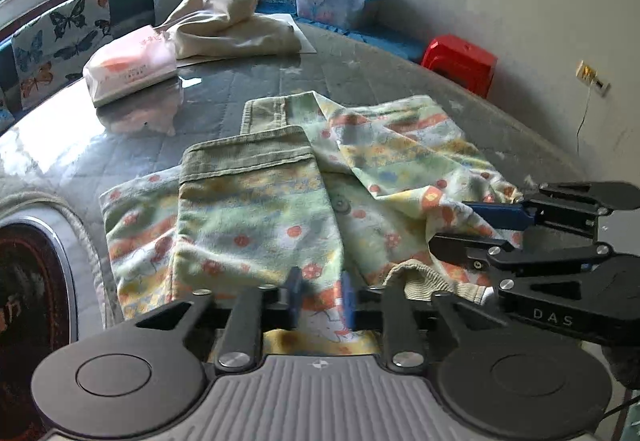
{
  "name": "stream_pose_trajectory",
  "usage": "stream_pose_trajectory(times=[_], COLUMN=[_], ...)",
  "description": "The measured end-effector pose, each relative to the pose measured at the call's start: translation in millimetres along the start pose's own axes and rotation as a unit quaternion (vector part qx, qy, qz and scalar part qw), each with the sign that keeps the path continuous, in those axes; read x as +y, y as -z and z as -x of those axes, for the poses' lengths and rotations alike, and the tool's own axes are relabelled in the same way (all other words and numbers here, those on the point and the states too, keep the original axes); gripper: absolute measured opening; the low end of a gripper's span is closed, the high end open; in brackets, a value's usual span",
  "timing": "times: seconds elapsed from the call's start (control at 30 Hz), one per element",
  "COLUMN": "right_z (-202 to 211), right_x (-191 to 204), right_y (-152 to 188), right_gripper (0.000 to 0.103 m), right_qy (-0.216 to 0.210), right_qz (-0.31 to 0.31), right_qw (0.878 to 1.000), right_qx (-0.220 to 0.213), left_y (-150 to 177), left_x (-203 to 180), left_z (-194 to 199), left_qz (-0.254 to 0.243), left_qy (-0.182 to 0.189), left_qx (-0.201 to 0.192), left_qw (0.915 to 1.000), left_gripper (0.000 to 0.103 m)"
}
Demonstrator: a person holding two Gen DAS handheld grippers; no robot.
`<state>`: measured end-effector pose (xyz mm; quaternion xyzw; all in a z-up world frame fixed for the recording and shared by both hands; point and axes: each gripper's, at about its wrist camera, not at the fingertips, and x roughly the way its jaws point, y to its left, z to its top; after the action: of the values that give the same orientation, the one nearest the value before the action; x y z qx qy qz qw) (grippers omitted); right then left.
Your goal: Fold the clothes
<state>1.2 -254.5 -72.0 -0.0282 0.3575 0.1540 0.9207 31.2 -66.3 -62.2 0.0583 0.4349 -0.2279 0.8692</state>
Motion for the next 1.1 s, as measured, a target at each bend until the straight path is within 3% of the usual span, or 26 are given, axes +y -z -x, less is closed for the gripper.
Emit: stream_pose_trajectory(times=[0.03,0.1,0.4,0.63,0.7,0.8,0.9,0.97,1.1], right_z=[0,1,10,9,8,8,10,14,16], right_x=[0,0,2,6,7,6,1,-4,-17], right_y=[0,0,-3,-12,-12,-9,-5,-2,3], right_gripper=[0.032,0.032,0.032,0.034,0.045,0.049,0.058,0.059,0.066], right_qy=[0.000,0.000,0.007,0.008,0.008,0.012,0.018,0.023,0.024], right_qz=[0.000,0.000,0.003,0.005,0.004,-0.002,-0.019,-0.028,-0.054], right_qw=[1.000,1.000,1.000,1.000,1.000,1.000,1.000,0.999,0.998], right_qx=[-0.001,-0.003,-0.011,-0.014,-0.012,-0.006,-0.005,-0.008,-0.008], left_y=[1,2,25,55,62,68,65,60,49], left_x=[3,7,46,65,71,76,73,70,68], left_z=[4,13,60,78,82,87,88,86,70], left_qz=[0.007,0.013,0.060,0.095,0.108,0.123,0.131,0.133,0.150], left_qy=[-0.001,-0.010,-0.089,-0.104,-0.100,-0.087,-0.063,-0.054,-0.036], left_qx=[-0.004,-0.018,-0.058,-0.055,-0.053,-0.052,-0.060,-0.064,-0.053], left_qw=[1.0000,0.9997,0.9926,0.9885,0.9877,0.9872,0.9875,0.9876,0.9866], left_gripper=[0.008,0.005,0.002,0.002,0.003,0.005,0.023,0.042,0.054])
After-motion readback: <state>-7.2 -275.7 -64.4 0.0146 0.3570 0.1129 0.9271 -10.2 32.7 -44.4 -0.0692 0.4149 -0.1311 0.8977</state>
